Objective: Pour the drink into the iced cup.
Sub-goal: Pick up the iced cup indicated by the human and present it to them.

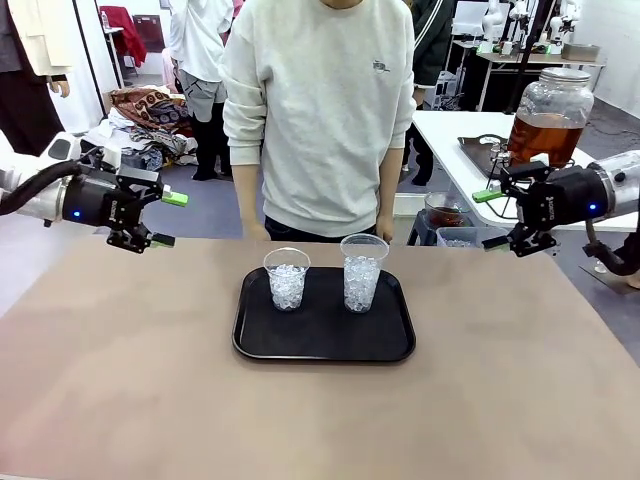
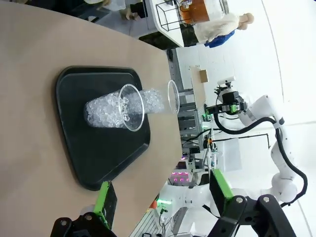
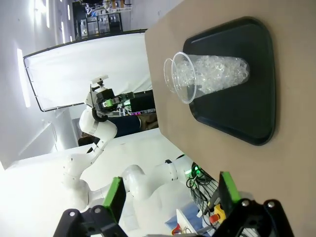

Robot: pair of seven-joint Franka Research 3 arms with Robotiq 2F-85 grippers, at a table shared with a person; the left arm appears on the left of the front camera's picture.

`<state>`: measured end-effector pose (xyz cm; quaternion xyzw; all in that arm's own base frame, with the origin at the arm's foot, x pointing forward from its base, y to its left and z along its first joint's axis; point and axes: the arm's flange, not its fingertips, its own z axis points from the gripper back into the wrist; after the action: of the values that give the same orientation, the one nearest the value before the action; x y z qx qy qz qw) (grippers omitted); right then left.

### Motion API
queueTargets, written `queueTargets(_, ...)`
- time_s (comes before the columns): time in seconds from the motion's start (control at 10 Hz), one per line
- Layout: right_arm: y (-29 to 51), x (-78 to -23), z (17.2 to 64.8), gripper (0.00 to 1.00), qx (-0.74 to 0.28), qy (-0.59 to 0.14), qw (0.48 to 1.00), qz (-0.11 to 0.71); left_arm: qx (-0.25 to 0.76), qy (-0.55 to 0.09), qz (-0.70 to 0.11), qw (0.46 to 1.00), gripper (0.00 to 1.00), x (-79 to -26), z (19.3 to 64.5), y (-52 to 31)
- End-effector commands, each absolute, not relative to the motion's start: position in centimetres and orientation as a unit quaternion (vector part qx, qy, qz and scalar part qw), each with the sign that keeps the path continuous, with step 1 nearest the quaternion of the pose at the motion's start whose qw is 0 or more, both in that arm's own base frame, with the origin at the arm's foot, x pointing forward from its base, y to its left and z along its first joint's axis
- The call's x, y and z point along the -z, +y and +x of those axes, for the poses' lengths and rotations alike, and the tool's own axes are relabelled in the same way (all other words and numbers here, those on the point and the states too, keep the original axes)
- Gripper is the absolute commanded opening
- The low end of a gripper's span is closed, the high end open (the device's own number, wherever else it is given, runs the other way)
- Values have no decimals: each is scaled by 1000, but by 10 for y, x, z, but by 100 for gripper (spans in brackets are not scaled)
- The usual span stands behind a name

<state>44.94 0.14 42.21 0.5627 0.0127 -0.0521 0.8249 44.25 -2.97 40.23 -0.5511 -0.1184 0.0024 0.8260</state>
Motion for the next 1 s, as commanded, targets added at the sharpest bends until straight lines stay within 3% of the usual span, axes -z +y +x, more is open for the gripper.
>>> queueTargets(0.0, 0, -424, 457, 100, 43, 10, 809, 586, 3, -118, -565, 816, 100, -396, 447, -27)
queueTargets(0.9, 0, -420, 451, 100, 51, 15, 817, 574, -5, -111, -556, 824, 100, -394, 443, -27)
